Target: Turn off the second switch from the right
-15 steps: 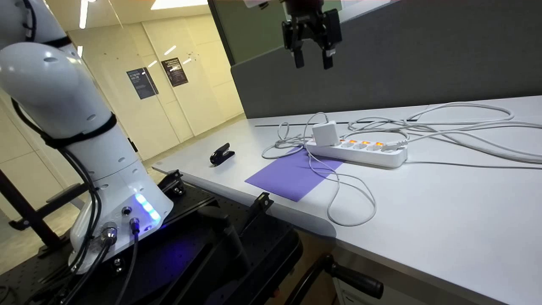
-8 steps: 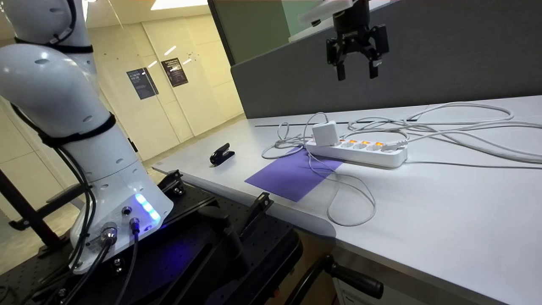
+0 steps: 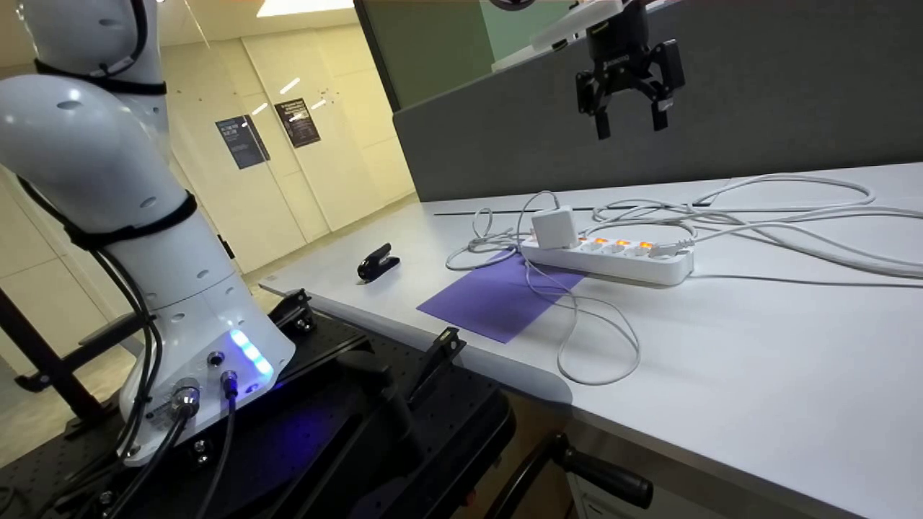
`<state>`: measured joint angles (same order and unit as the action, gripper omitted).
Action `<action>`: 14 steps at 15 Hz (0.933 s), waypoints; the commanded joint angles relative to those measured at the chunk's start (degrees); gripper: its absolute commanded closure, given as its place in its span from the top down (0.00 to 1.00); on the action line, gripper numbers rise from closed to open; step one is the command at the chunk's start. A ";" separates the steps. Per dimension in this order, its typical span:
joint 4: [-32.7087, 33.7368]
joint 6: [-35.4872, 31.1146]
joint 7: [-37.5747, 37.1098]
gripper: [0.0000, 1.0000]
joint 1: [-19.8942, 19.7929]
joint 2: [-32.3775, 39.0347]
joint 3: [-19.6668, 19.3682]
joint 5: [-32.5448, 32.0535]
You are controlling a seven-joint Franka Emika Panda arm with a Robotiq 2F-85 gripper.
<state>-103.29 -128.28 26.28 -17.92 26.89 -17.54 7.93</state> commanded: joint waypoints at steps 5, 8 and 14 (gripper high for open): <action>-1.07 -2.81 -0.88 1.00 -3.04 -0.44 4.01 -1.23; -4.00 -8.09 -0.32 1.00 -3.86 -0.19 6.42 0.10; -9.57 -17.00 -0.25 0.60 -4.93 1.70 10.96 3.23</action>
<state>-110.49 -142.49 26.34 -21.43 28.53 -8.80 10.08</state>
